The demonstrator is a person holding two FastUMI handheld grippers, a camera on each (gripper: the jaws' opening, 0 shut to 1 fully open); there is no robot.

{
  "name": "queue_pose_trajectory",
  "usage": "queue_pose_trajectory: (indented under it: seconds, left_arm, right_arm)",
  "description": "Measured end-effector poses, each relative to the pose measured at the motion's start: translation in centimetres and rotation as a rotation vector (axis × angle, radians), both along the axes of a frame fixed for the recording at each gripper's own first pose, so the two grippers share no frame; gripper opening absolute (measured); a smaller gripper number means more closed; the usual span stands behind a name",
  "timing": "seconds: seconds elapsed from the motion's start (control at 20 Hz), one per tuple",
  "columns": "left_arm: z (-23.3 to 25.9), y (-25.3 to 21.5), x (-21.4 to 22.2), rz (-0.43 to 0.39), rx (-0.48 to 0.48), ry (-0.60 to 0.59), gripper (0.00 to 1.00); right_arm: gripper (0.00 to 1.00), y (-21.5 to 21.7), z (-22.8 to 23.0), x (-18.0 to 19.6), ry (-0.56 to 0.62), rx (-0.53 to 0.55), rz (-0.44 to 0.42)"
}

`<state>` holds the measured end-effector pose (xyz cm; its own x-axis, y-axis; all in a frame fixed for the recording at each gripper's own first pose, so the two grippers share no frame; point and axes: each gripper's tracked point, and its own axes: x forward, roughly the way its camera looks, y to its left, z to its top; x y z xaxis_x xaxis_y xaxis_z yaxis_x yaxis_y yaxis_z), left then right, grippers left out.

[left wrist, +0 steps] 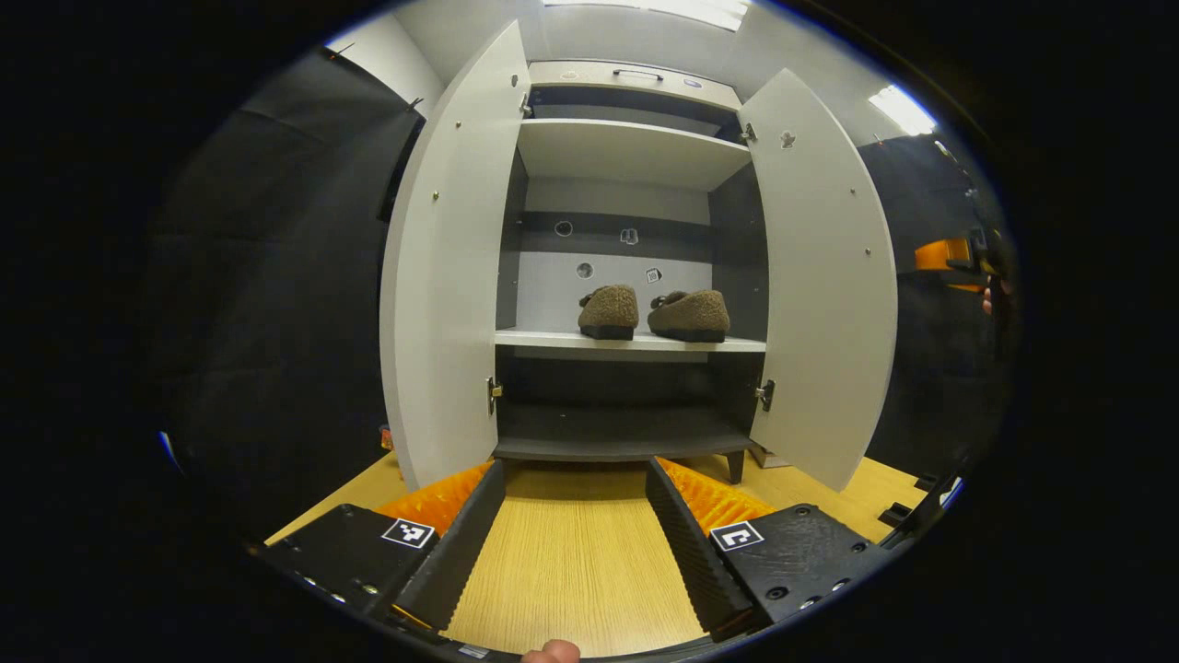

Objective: Grab one shoe with the right hand and put it into the shoe cabinet, grab the other shoe with the left hand and put it into the shoe cabinet; then close the right door with the right hand and the left door with the left hand.

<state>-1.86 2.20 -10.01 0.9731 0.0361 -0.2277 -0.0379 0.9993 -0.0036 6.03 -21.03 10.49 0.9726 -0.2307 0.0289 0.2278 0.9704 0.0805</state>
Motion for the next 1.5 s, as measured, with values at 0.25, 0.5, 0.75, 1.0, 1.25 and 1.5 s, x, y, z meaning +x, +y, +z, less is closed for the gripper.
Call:
queue_pose_trajectory:
  seconds: [0.25, 0.5, 0.75, 1.0, 1.25, 1.5]
  left_arm:
    - [-0.1, -0.1, -0.1, 0.002, -0.014, 0.011, 0.93]
    - [-0.4, -0.1, -0.4, 0.017, -0.019, 0.019, 0.93]
    - [-0.9, -0.1, -0.7, 0.016, -0.019, 0.034, 0.93]
    - [-1.1, -1.4, -0.4, -0.016, -0.030, 0.037, 0.93]
    - [-0.9, -1.9, -0.3, -0.028, -0.028, 0.029, 0.93]
    - [-1.0, -1.2, -0.1, -0.014, -0.022, 0.033, 0.93]
  right_arm:
    - [1.00, -0.3, 3.3, 3.4, -0.004, -0.068, 0.033]
    - [0.98, -0.5, 4.7, 5.2, -0.013, -0.083, 0.041]
    - [1.00, -0.8, 4.8, 5.8, -0.021, -0.079, 0.031]
    - [0.94, 0.2, 4.7, 6.2, -0.002, -0.051, 0.084]
    - [0.94, 1.9, 4.5, 5.9, 0.019, -0.101, 0.101]
    - [0.94, 5.1, 3.9, 5.3, 0.027, -0.094, 0.177]
